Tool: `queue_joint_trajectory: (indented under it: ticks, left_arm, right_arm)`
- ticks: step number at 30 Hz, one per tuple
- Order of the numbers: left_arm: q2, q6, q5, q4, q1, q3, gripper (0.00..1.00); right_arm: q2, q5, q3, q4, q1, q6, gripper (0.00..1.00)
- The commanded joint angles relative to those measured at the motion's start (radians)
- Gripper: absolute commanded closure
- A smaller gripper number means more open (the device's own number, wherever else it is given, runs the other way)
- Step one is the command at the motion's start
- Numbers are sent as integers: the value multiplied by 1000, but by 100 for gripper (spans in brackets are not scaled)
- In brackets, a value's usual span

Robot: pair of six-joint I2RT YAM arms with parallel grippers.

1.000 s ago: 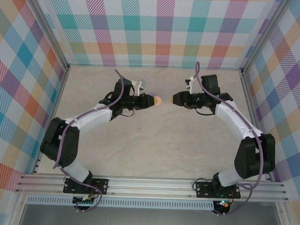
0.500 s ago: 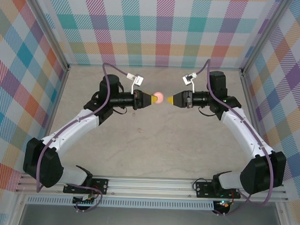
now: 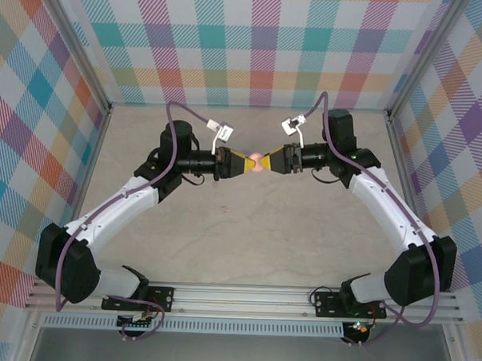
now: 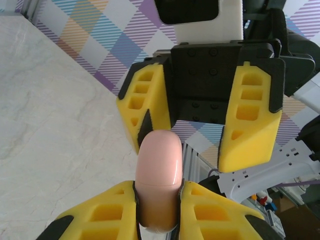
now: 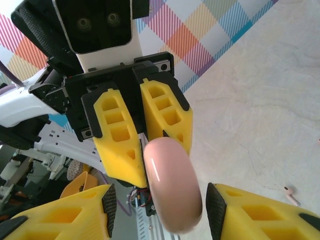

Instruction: Insert the wireless bluetooth earbuds into the charging case

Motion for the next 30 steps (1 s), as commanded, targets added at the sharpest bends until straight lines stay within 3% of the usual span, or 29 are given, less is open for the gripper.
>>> queue_joint_trajectory:
  ticks: [1,5,11,13,18,30]
  left_arm:
    - [-35,25,30,7,-11,34,82]
    - [-36,35,23,-12,-16,43,82]
    - [-34,50,7,-40,-17,51,82]
    - [-35,54,-1,-57,-17,54,73]
    - [-54,72,-4,-99,-17,51,59]
    - [-82,42,65,-50,-18,24,54]
  right_arm:
    - [14,-49,38,-21,14,-44,48]
    - [21,-69,47,-33,29,-59,52]
    - [12,-48,46,-42,31,-64,71]
    - [2,-26,46,-48,31,-64,74]
    - [-21,1,56,-53,31,-59,76]
    - [-39,-44,71,-25,31,-28,78]
